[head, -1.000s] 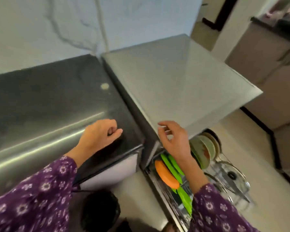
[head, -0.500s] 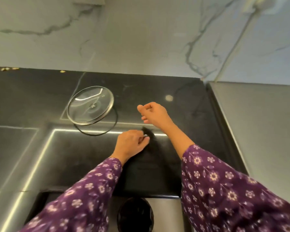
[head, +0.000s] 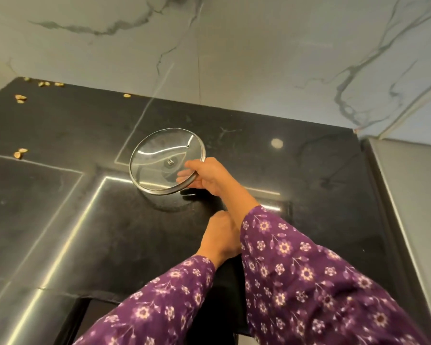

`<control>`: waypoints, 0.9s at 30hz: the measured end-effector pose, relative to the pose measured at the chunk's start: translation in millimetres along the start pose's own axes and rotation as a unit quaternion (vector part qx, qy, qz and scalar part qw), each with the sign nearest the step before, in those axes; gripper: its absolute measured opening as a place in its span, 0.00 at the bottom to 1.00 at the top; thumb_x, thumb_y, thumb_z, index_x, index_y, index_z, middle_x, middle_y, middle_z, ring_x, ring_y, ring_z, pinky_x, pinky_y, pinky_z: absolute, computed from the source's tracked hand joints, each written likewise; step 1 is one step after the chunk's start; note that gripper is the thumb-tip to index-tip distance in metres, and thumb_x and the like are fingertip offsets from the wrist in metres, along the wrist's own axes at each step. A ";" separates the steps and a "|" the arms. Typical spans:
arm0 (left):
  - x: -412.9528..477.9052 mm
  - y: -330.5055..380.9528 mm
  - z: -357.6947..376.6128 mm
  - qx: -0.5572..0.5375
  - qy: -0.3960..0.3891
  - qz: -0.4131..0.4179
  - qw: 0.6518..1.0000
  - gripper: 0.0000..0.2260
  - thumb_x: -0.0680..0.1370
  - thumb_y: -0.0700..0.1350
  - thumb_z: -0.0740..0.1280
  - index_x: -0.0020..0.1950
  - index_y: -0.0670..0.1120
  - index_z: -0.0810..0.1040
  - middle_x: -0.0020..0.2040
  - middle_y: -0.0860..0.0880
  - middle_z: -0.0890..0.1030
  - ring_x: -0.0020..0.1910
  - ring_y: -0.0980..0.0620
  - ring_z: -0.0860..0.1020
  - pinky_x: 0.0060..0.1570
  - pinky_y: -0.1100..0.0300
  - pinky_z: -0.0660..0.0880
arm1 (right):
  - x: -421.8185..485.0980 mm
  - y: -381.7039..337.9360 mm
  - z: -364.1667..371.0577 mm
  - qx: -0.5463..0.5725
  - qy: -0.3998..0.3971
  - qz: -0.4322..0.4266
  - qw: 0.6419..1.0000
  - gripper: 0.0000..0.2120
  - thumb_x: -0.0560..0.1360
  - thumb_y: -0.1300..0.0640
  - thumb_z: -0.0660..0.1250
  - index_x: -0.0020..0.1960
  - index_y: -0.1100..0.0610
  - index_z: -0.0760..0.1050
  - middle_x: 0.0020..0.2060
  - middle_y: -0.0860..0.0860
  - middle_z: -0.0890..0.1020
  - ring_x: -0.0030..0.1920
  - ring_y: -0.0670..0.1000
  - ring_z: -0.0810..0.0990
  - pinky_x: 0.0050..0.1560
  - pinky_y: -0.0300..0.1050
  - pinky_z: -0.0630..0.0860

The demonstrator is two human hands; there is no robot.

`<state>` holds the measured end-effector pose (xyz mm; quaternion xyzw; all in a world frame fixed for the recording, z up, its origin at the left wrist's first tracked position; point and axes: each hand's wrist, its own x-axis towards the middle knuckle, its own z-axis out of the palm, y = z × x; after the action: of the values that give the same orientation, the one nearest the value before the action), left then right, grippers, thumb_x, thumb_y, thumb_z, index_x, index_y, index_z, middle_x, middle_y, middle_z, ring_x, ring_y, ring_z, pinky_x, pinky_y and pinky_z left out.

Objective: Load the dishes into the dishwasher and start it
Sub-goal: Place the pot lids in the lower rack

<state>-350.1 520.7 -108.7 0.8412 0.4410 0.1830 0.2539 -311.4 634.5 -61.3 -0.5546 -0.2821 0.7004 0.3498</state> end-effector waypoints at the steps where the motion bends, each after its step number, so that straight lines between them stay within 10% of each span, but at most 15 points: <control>1: 0.0 0.1 -0.9 -0.003 -0.013 -0.018 1.000 0.15 0.72 0.41 0.66 0.29 0.46 0.63 0.29 0.43 0.76 0.32 0.43 0.75 0.34 0.54 0.69 | 1.1 1.0 -0.1 0.014 0.004 -0.006 1.000 0.14 0.77 0.63 0.63 0.61 0.69 0.70 0.40 0.63 0.83 0.35 0.56 0.83 0.44 0.52 0.82; 7: 1.8 2.0 2.0 0.049 0.012 0.036 0.998 0.14 0.71 0.52 0.57 0.28 0.48 0.62 0.25 0.48 0.73 0.26 0.50 0.70 0.28 0.60 0.58 | -18.5 6.4 -11.8 0.054 0.044 -0.045 0.997 0.08 0.76 0.67 0.60 0.55 0.65 0.72 0.38 0.62 0.82 0.30 0.55 0.83 0.38 0.49 0.82; 14: 1.8 1.1 5.6 0.108 0.018 0.021 0.994 0.18 0.74 0.60 0.62 0.30 0.50 0.65 0.28 0.54 0.71 0.29 0.55 0.71 0.33 0.58 0.68 | -85.4 9.6 -79.5 0.145 0.145 -0.160 0.966 0.13 0.76 0.65 0.63 0.60 0.66 0.73 0.44 0.62 0.83 0.41 0.56 0.84 0.40 0.50 0.82; 27: -6.6 17.0 6.7 0.223 0.001 -0.012 0.975 0.17 0.77 0.54 0.64 0.31 0.47 0.70 0.37 0.43 0.81 0.40 0.38 0.80 0.35 0.54 0.70 | -348.5 99.1 -238.8 0.150 0.403 -0.268 0.862 0.10 0.76 0.65 0.64 0.56 0.63 0.76 0.43 0.62 0.84 0.40 0.58 0.85 0.40 0.47 0.82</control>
<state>-339.1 505.2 -104.6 0.8709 0.4813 0.0774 0.0620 -47.5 297.3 9.1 -0.6324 -0.1454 0.3291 0.6860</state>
